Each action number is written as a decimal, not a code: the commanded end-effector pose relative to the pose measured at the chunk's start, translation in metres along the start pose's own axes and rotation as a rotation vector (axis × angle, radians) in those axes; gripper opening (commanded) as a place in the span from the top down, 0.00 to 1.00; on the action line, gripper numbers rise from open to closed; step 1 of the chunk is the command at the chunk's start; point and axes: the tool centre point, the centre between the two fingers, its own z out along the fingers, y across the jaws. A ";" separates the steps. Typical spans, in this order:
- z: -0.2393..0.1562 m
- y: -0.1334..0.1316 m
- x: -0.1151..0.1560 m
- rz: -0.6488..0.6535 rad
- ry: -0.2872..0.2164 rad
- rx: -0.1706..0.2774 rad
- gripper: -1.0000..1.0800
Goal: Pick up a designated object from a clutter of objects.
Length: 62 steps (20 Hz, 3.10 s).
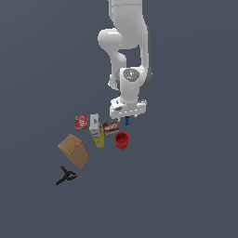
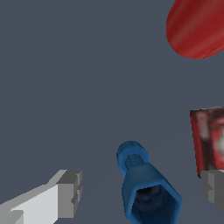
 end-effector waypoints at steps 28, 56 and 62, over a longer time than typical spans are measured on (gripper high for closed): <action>-0.008 0.012 -0.002 0.000 0.001 -0.001 1.00; -0.205 0.144 -0.035 0.000 0.002 0.004 1.00; -0.259 0.180 -0.043 0.001 0.002 0.003 1.00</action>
